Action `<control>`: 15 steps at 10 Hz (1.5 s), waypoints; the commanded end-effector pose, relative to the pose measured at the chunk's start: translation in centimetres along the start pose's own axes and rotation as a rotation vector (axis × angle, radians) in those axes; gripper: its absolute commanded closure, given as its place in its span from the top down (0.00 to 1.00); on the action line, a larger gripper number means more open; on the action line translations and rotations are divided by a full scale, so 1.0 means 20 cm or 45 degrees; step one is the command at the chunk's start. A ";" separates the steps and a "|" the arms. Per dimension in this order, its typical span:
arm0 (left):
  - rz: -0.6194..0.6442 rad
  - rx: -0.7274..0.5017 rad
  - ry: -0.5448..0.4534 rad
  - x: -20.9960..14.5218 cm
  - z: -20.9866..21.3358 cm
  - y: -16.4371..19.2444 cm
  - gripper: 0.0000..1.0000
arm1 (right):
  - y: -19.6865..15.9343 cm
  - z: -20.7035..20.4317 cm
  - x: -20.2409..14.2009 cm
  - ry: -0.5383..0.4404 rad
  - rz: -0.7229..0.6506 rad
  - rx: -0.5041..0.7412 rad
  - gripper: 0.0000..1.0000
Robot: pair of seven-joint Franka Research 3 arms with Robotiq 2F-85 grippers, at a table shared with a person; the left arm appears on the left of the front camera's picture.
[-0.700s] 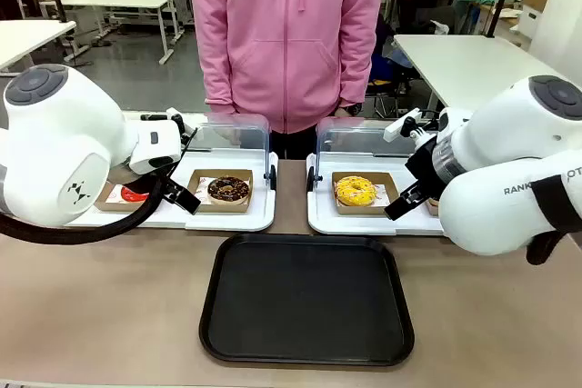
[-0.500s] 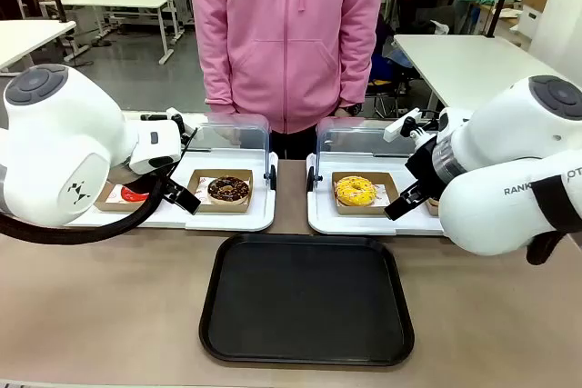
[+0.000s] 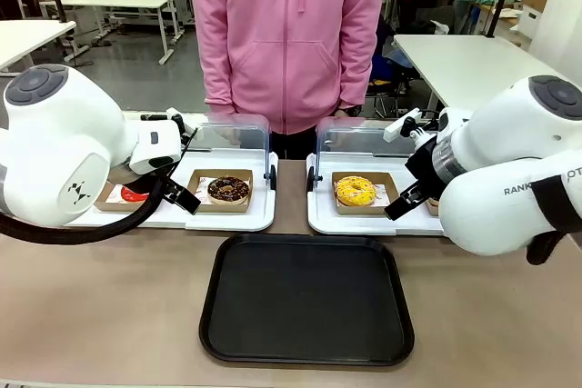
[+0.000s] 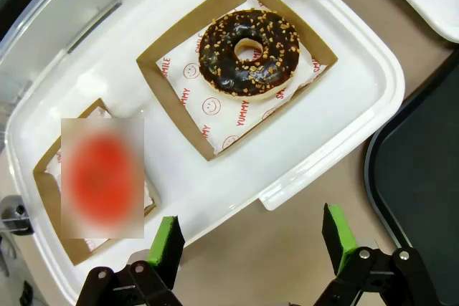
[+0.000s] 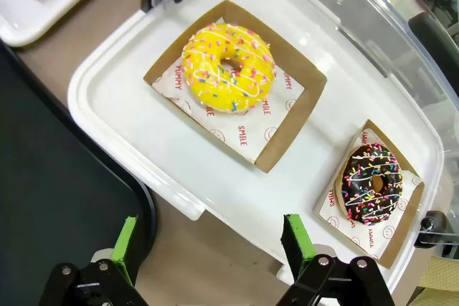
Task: Move the first donut from the left to the tray.
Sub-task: Pick up the Paper togo box containing the Donut indicated by the person and place it on the Handle tray.
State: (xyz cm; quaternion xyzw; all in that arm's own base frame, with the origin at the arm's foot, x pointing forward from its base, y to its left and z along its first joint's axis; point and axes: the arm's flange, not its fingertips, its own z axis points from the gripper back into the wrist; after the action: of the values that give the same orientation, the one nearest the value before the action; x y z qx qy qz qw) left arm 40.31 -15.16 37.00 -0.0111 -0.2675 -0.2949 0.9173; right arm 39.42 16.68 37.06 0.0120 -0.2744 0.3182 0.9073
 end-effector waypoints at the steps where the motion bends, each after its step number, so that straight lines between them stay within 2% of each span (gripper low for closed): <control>1: -0.001 0.000 0.000 0.00 0.00 0.00 1.00 | 0.00 0.00 0.00 0.000 -0.001 0.000 1.00; 4: 0.000 0.000 0.000 0.00 0.00 0.00 1.00 | 0.00 0.00 0.00 0.000 0.000 0.000 1.00; 6: -0.070 -0.151 0.022 0.32 0.25 0.22 1.00 | -0.20 0.39 0.30 -0.079 -0.049 0.103 1.00; 8: -0.109 -0.245 -0.003 0.43 0.52 0.47 1.00 | -0.48 0.78 0.36 -0.160 -0.059 0.261 1.00; 9: -0.153 -0.318 -0.029 0.42 0.60 0.58 1.00 | -0.65 0.91 0.31 -0.197 -0.049 0.335 1.00; 11: -0.302 -0.509 -0.139 0.27 0.75 0.90 1.00 | -1.03 1.13 0.07 -0.341 0.009 0.499 1.00; 12: -0.373 -0.571 -0.218 0.17 0.79 1.03 1.00 | -1.17 1.17 -0.07 -0.377 0.073 0.552 1.00; 13: -0.523 -0.605 -0.307 0.05 0.79 1.15 1.00 | -1.28 1.18 -0.21 -0.428 0.134 0.532 1.00; 15: -0.565 -0.678 -0.513 -0.23 0.75 1.35 1.00 | -1.40 1.12 -0.44 -0.483 0.256 0.504 1.00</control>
State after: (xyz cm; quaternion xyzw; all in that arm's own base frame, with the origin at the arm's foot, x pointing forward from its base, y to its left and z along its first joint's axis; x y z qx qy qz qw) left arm 43.62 10.77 53.19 -0.2090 -0.3373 -0.5248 0.7531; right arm 38.10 -14.68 56.99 0.2246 -0.3619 0.4252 0.7986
